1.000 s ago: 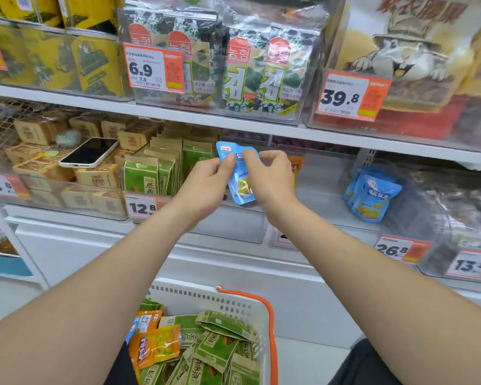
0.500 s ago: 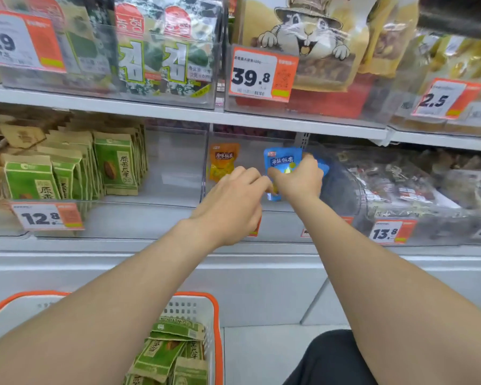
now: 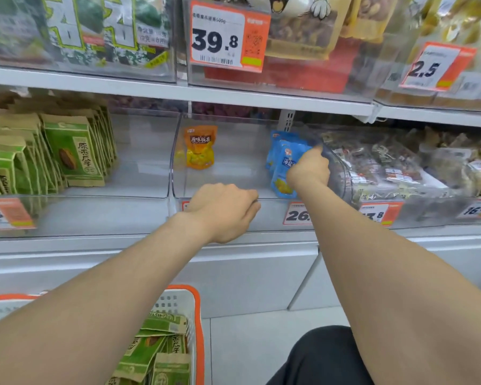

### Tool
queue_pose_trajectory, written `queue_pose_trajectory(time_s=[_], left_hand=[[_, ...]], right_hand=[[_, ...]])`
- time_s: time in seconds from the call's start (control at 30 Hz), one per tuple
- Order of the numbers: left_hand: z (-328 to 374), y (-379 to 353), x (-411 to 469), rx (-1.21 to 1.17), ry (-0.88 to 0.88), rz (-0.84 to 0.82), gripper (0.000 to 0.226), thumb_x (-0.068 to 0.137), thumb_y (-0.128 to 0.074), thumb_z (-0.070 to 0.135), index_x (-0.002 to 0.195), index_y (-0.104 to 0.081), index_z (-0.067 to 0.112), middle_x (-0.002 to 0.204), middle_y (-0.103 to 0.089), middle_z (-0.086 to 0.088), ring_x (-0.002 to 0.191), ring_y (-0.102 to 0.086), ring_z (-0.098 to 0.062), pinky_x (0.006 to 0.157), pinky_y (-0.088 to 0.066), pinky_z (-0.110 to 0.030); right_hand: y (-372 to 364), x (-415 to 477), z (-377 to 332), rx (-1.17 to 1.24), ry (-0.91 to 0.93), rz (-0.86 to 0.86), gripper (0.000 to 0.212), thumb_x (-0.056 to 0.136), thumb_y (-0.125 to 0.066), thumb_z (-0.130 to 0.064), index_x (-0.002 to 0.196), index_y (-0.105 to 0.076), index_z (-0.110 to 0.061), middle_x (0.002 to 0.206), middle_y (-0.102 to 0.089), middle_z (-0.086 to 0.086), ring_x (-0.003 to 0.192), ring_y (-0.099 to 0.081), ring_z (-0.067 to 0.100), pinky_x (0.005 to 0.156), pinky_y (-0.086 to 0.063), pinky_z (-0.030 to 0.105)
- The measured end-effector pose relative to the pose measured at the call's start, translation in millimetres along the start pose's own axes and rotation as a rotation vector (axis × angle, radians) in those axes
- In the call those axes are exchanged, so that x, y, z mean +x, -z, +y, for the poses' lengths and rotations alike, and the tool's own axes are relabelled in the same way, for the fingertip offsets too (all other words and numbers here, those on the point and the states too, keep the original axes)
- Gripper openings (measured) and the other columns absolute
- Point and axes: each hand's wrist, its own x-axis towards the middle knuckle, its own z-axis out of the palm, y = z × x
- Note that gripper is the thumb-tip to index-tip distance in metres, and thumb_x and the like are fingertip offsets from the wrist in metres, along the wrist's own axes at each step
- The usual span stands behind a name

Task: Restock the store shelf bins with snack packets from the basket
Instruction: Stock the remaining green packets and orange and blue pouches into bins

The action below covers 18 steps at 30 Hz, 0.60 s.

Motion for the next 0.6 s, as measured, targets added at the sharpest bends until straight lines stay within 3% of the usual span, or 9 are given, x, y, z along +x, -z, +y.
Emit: queue_pose_trajectory(time_s=[0.17,0.27,0.37,0.5,0.6], left_hand=[[0,1,-1,-0.011,-0.005,-0.004,0.032,0.110,-0.026,0.047,0.096,-0.046,0.027,0.107,-0.072,-0.011,0.096,-0.065,-0.044,0.066,-0.033,-0.039],[0,1,-2,-0.034,-0.008,-0.012,0.029,0.111,-0.025,0.047,0.095,-0.041,0.029,0.107,-0.071,-0.011,0.096,-0.064,-0.043,0.066,-0.033,-0.039],[-1,1,-2,-0.041,-0.005,-0.019,0.029,0.111,-0.025,0.047,0.095,-0.041,0.028,0.108,-0.071,-0.011,0.097,-0.064,-0.043,0.067,-0.034,-0.040],[-1,0,-1,-0.021,-0.010,-0.019,0.032,0.110,-0.025,0.048,0.099,-0.046,0.027,0.109,-0.071,-0.010,0.097,-0.064,-0.043,0.066,-0.033,-0.040],[-1,-1,0,-0.022,-0.013,-0.017,0.031,0.110,-0.025,0.048,0.100,-0.047,0.028,0.109,-0.072,-0.008,0.098,-0.065,-0.042,0.066,-0.033,-0.040]], right_hand=[[-1,-5,0,-0.382,0.228,0.071,0.078,0.088,-0.071,-0.006,0.151,-0.025,-0.010,0.126,-0.063,0.018,0.117,-0.062,0.040,0.072,-0.043,0.042],[0,-5,1,-0.497,0.310,0.114,0.079,0.086,-0.070,-0.002,0.149,-0.023,-0.008,0.118,-0.067,0.017,0.108,-0.066,0.041,0.070,-0.040,0.039],[-3,-7,-1,-0.582,0.430,0.125,0.066,0.088,-0.064,0.000,0.145,-0.031,-0.010,0.110,-0.066,0.015,0.097,-0.068,0.040,0.065,-0.041,0.039],[-15,-7,-9,-0.633,0.610,-0.094,0.041,0.088,-0.057,-0.004,0.128,-0.056,-0.014,0.120,-0.060,0.016,0.101,-0.062,0.039,0.071,-0.043,0.038],[-23,-4,-10,-0.598,0.526,-0.338,0.055,0.090,-0.054,-0.013,0.144,-0.048,-0.022,0.131,-0.055,0.015,0.113,-0.057,0.038,0.083,-0.050,0.040]])
